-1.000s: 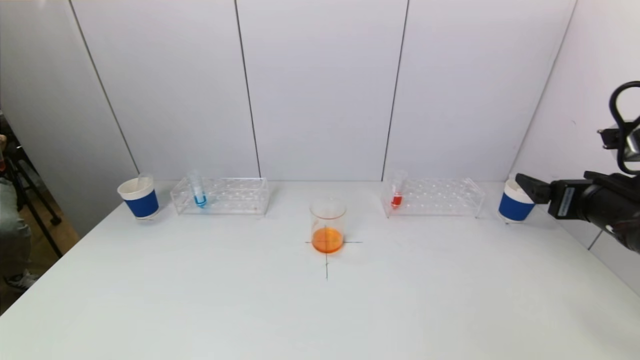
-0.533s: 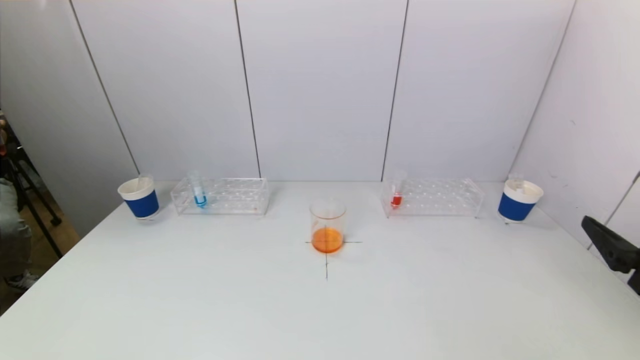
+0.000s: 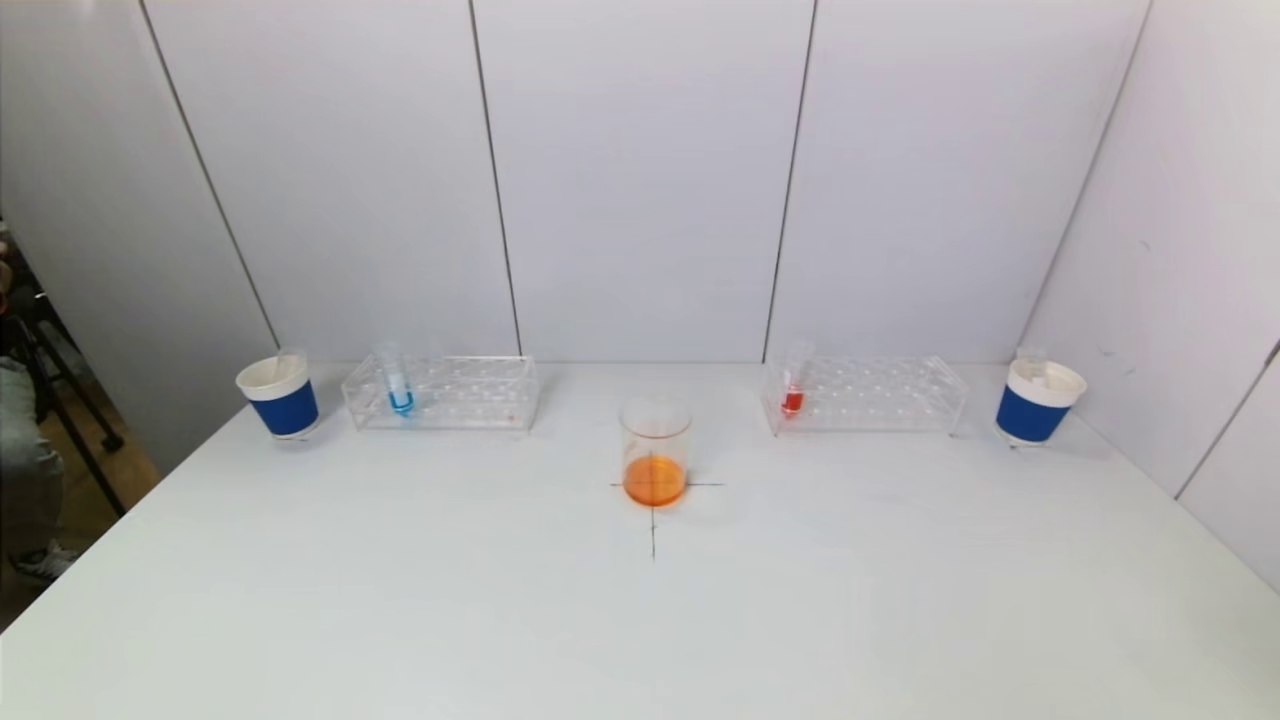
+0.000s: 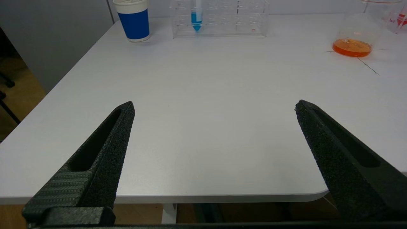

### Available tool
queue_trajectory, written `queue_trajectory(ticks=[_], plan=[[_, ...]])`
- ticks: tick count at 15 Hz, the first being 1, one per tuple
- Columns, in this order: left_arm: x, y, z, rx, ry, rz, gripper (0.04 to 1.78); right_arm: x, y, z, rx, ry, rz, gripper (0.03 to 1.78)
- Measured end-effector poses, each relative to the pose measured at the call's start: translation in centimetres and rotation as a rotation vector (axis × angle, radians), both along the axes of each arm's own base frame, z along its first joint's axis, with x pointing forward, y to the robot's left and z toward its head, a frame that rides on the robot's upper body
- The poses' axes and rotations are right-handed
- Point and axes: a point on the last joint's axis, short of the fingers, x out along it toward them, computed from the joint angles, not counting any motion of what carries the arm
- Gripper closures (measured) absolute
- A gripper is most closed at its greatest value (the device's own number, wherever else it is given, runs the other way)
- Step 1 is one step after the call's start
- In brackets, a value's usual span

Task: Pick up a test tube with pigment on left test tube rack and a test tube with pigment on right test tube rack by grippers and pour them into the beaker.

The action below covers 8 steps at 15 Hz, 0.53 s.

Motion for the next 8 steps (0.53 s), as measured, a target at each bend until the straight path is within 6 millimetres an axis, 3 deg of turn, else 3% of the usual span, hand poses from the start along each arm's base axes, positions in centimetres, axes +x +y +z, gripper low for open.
queue_trajectory(ticks=[4, 8], plan=[[0.0, 0.0, 0.0, 0.0, 0.0, 0.0, 0.06, -2.9, -0.2, -0.7, -0.043, -0.046, -0.046, 0.04], [0.0, 0.0, 0.0, 0.0, 0.0, 0.001, 0.06, -4.3, -0.1, -2.5, -0.042, -0.078, -0.017, 0.04]])
